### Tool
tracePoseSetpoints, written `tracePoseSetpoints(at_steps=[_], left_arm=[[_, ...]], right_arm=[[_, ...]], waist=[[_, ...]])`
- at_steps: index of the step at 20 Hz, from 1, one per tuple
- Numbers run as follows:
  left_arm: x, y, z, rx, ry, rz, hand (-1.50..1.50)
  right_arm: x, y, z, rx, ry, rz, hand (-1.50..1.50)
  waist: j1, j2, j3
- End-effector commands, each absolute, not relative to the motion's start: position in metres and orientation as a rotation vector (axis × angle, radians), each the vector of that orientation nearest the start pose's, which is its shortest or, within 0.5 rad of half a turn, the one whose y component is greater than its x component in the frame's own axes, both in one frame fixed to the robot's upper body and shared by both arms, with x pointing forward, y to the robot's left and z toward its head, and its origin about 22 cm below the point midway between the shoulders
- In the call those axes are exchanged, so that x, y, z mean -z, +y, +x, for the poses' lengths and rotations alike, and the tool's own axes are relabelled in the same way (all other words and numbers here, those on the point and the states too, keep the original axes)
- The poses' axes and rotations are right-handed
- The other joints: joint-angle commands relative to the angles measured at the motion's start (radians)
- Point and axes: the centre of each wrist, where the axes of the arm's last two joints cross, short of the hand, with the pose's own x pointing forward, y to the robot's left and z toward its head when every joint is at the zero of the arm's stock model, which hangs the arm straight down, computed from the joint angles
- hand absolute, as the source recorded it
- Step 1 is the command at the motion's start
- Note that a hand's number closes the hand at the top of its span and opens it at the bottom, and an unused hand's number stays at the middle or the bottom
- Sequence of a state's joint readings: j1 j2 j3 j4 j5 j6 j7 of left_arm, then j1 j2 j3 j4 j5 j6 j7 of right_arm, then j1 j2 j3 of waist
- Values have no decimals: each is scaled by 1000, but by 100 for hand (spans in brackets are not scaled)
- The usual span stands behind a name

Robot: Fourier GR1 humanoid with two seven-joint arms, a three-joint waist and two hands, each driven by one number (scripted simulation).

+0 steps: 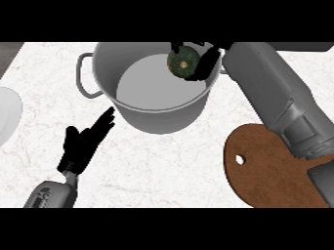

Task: Pick the squash from the cutting board and place it in the pot

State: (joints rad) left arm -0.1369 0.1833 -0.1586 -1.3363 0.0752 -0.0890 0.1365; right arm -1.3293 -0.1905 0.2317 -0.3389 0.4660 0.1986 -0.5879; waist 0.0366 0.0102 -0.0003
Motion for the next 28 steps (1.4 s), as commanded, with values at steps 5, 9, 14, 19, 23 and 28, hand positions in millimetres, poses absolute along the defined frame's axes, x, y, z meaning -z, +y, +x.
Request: tracePoseSetpoints(at_steps=[5,9,14,19,23,28], left_arm=[[13,239,276,323,-1298,-69,0],[22,235,263,300,-1264,-93,0],[12,217,276,350,-1304,-103,0],[21,215,272,368,-1303,-111,0],[35,221,264,347,-1295,-101,0],[21,224,271,354,-1289,-113,0]], right_arm=[[-156,-53,454,-1737,-1859,-482,150],[-148,-32,449,-1849,-1674,-585,150],[-117,-45,447,-1854,-1248,-573,150],[-114,-34,439,-1866,-1234,-515,-150],[-123,-37,441,-1569,-1546,-201,-150],[-137,-44,445,-1125,-1729,32,-150]], waist=[[7,4,-1],[7,-1,-1],[45,9,-2],[60,12,-1],[40,12,0],[58,9,1]])
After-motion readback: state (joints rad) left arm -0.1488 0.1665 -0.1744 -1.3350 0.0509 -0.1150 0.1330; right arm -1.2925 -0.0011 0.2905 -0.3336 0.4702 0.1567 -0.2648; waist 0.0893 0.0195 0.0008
